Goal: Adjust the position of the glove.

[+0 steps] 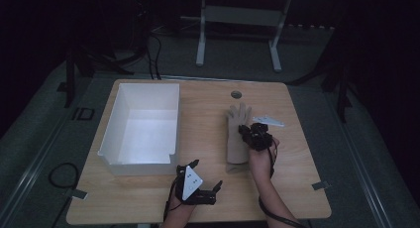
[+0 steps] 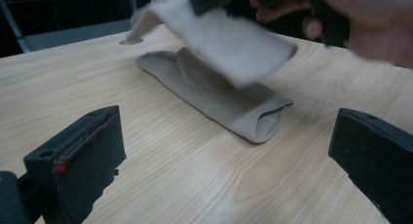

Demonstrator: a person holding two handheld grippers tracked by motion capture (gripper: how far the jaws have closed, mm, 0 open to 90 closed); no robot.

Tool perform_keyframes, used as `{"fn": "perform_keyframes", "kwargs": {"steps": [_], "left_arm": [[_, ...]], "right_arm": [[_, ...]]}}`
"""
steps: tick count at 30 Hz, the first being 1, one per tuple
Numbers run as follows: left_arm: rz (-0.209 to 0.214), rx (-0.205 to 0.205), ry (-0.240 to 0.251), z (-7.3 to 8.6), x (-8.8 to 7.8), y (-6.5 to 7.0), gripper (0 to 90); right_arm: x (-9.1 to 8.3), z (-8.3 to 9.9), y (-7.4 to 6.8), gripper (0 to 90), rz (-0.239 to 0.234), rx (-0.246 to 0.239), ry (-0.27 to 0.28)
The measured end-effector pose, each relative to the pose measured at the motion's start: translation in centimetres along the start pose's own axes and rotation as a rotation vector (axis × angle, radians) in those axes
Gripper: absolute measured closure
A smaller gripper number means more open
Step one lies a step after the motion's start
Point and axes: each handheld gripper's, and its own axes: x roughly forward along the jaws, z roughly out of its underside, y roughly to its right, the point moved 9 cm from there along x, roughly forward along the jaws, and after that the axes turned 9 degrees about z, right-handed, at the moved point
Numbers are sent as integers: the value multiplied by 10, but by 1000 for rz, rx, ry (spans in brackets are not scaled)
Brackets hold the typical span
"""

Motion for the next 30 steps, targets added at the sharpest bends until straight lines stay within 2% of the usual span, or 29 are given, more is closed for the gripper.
{"fn": "perform_keyframes", "kwargs": {"steps": [7, 11, 28, 30], "left_arm": [[2, 1, -3, 0, 0, 0, 1], [2, 2, -4, 0, 0, 1, 1], [6, 8, -8, 0, 1, 1, 1], [7, 7, -8, 0, 1, 1, 1]], "right_arm": [[15, 24, 1, 836, -4, 10, -52], [20, 35, 2, 832, 5, -2, -70], [26, 54, 10, 807, -4, -28, -90], [24, 51, 9, 751, -21, -30, -89]]}}
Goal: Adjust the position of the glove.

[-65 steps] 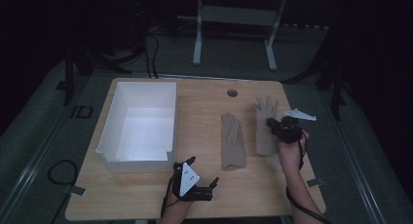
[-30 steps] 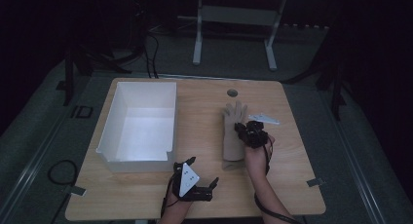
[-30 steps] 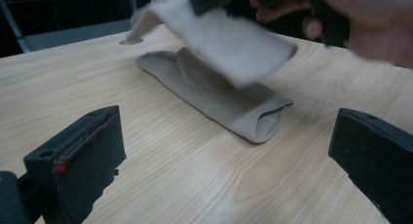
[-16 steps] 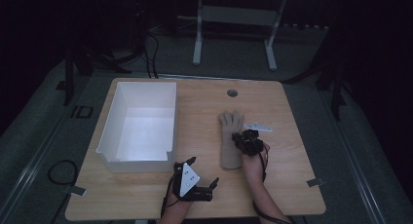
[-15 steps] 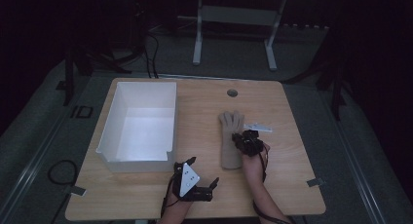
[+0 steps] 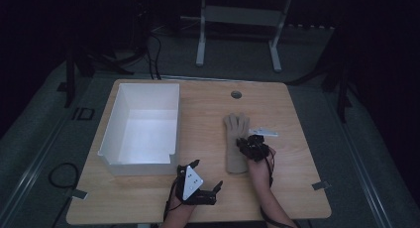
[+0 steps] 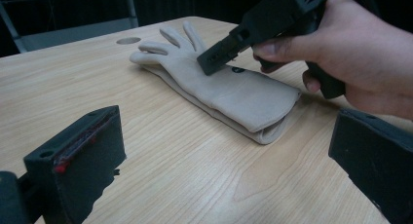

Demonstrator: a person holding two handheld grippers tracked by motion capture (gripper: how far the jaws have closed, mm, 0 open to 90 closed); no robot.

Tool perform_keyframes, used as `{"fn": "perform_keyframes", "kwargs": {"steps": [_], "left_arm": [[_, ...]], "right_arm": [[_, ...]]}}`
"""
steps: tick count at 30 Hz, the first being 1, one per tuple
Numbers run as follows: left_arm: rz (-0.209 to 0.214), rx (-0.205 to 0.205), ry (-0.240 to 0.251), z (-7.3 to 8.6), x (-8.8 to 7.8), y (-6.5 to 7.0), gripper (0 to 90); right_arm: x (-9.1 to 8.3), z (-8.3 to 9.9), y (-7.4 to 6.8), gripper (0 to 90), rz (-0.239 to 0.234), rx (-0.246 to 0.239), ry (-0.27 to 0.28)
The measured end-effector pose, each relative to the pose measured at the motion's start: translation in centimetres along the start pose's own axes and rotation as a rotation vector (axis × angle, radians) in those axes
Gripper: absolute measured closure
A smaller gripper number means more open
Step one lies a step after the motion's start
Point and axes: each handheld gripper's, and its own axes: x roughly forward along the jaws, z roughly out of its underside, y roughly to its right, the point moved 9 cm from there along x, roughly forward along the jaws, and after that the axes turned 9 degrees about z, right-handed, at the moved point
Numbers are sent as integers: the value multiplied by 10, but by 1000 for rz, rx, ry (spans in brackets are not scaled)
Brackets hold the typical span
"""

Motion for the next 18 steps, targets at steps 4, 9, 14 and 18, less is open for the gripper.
{"fn": "perform_keyframes", "kwargs": {"steps": [4, 9, 14, 18], "left_arm": [[12, 0, -13, 1, 1, 0, 1], [33, 10, -25, 1, 3, 2, 1], [69, 4, -29, 1, 4, 5, 1], [122, 8, -26, 0, 7, 10, 1]], "right_arm": [[-10, -7, 1, 587, -45, -23, 25], [-18, -15, 9, 343, -40, -84, 51], [-26, -18, 11, 140, -142, -125, 47], [-35, -19, 17, 143, -181, -190, 88]]}}
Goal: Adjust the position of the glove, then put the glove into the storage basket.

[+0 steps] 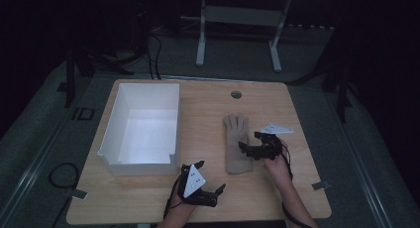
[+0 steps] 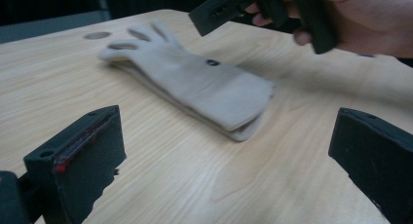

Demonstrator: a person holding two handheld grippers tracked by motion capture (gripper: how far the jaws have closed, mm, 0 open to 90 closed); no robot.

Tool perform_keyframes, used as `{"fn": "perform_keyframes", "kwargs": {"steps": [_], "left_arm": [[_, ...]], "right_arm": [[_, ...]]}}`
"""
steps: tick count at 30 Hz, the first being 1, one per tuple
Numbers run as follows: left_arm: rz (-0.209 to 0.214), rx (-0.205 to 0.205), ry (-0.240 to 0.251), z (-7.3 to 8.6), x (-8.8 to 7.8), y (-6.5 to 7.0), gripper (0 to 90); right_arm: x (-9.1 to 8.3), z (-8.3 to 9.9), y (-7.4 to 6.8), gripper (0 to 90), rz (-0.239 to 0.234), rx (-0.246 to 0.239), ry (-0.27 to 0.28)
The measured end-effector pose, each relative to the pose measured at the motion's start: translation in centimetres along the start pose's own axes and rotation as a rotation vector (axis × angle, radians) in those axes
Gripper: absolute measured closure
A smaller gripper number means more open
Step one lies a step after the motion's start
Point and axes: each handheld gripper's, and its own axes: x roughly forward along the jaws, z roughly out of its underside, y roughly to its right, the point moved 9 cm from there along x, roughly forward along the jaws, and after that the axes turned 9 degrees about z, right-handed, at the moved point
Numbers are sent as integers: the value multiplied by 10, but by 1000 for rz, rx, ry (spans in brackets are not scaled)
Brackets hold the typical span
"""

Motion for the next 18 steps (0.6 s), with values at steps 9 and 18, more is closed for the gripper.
{"fn": "perform_keyframes", "kwargs": {"steps": [9, 18], "left_arm": [[82, 61, -29, -9, 12, 8, 15], [184, 74, -177, -23, 37, 2, 50]], "right_arm": [[-15, 9, 16, 133, -52, -9, -51], [-18, -3, 25, 215, -53, 31, -17]]}}
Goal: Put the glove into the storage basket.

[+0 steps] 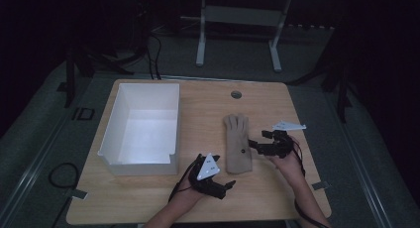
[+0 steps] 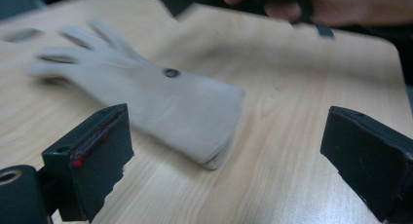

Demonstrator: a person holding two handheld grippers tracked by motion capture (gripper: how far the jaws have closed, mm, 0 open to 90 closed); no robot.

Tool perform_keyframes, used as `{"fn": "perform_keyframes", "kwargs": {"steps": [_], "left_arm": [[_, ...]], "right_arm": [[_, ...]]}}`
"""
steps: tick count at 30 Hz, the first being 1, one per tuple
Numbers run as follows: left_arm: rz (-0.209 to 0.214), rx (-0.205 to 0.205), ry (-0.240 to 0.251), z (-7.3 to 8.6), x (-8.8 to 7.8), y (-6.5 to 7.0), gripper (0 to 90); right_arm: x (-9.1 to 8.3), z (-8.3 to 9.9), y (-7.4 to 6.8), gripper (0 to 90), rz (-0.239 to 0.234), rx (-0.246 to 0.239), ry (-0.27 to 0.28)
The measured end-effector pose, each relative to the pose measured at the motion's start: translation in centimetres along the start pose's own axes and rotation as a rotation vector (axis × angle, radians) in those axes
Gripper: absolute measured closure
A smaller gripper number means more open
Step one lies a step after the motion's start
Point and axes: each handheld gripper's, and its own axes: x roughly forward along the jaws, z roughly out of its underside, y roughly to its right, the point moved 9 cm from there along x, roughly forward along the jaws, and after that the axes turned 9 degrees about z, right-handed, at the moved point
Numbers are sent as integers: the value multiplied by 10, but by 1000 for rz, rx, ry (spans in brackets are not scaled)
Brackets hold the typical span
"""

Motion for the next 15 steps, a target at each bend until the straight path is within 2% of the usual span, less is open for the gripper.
{"fn": "perform_keyframes", "kwargs": {"steps": [1, 2, 3, 4, 5, 7, 8, 11, 15], "left_arm": [[-37, 37, -26, -3, 4, -3, 61], [-18, 70, -34, -6, 8, -3, 115], [18, 77, -50, -8, 14, -3, 155], [38, 75, -65, -10, 21, -3, 144], [80, 80, -84, -11, 26, -3, 155], [104, 102, -110, -11, 36, -3, 163], [128, 112, -114, -11, 39, -2, 195], [159, 114, -135, -10, 49, -3, 207], [176, 102, -185, -7, 58, -9, 249]], "right_arm": [[1, -2, 1, 243, 2, 7, 3], [3, -5, 3, 290, 7, 13, 5], [5, -7, 5, 330, 11, 21, 0], [8, -8, 8, 377, 25, 36, -7], [11, -10, 10, 380, 34, 49, -12], [18, -13, 13, 400, 35, 83, -16], [21, -15, 14, 394, 29, 105, -17], [35, -19, 16, 347, 13, 135, -29], [58, -19, 19, 301, -3, 185, -63]]}}
